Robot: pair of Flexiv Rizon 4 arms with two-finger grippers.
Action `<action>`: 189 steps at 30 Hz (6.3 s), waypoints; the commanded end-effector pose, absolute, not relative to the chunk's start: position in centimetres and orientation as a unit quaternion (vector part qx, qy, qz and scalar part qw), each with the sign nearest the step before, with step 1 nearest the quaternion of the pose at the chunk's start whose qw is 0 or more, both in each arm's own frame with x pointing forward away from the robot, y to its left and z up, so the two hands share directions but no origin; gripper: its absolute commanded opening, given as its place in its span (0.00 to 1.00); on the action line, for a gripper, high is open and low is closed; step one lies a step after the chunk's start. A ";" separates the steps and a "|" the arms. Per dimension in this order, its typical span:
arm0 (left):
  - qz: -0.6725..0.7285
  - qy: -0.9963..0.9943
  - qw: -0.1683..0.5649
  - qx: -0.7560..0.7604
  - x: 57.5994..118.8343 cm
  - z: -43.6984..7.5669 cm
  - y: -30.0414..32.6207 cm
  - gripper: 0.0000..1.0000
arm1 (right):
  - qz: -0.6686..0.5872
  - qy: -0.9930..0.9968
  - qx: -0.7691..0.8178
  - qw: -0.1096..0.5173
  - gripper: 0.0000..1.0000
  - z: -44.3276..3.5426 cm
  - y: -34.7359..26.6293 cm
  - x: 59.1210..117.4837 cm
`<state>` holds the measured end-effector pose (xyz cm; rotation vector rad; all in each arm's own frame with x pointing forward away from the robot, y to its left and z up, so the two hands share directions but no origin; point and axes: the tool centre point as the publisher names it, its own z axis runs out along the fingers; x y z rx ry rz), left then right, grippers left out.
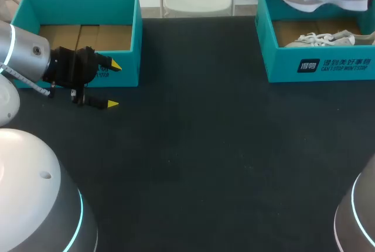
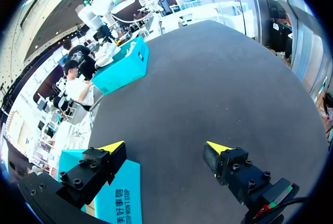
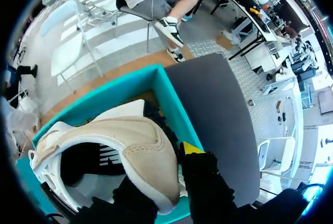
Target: Take the shoe out of the shoebox, open the shoe tongue, remove and reinsert the insole, then place the shoe into the shoebox
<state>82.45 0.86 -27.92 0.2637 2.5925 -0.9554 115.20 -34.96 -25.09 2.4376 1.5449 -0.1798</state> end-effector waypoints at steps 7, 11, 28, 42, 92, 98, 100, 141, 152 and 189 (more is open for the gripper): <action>-0.338 0.919 0.182 0.094 82.4 -27.9 0.9 1.00 | -0.059 0.532 0.835 0.124 0.00 -28.9 -34.2 115.3; -0.338 0.919 0.182 0.094 82.4 -27.9 0.9 1.00 | -0.068 0.545 0.826 0.125 0.00 -30.2 -34.0 115.6; -0.338 0.919 0.182 0.094 82.4 -27.9 0.9 1.00 | -0.065 0.545 0.827 0.123 0.00 -33.4 -34.5 116.8; -0.338 0.919 0.182 0.094 82.4 -27.9 0.9 1.00 | -0.071 0.545 0.826 0.125 0.00 -36.3 -34.9 117.1; -0.338 0.919 0.182 0.094 82.4 -27.9 0.9 1.00 | 0.029 0.478 0.867 0.138 1.00 -22.1 -25.7 104.3; -0.338 0.919 0.182 0.094 82.4 -27.9 0.9 1.00 | 0.027 0.473 0.867 0.153 1.00 -22.1 -25.3 103.8; -0.338 0.919 0.182 0.094 82.4 -27.9 0.9 1.00 | 0.027 0.473 0.867 0.153 1.00 -22.1 -25.3 103.8; -0.093 0.781 0.065 -0.614 88.8 -21.9 1.9 1.00 | -0.014 0.520 0.851 0.074 1.00 -21.1 -23.3 99.0; -0.053 0.716 -0.010 -0.696 89.5 -20.5 3.4 1.00 | -0.028 0.519 0.853 0.040 1.00 -20.2 -22.5 93.7; 0.003 0.719 -0.025 -0.694 88.6 -19.8 9.5 1.00 | -0.011 0.654 0.754 0.053 1.00 -22.5 -24.5 86.5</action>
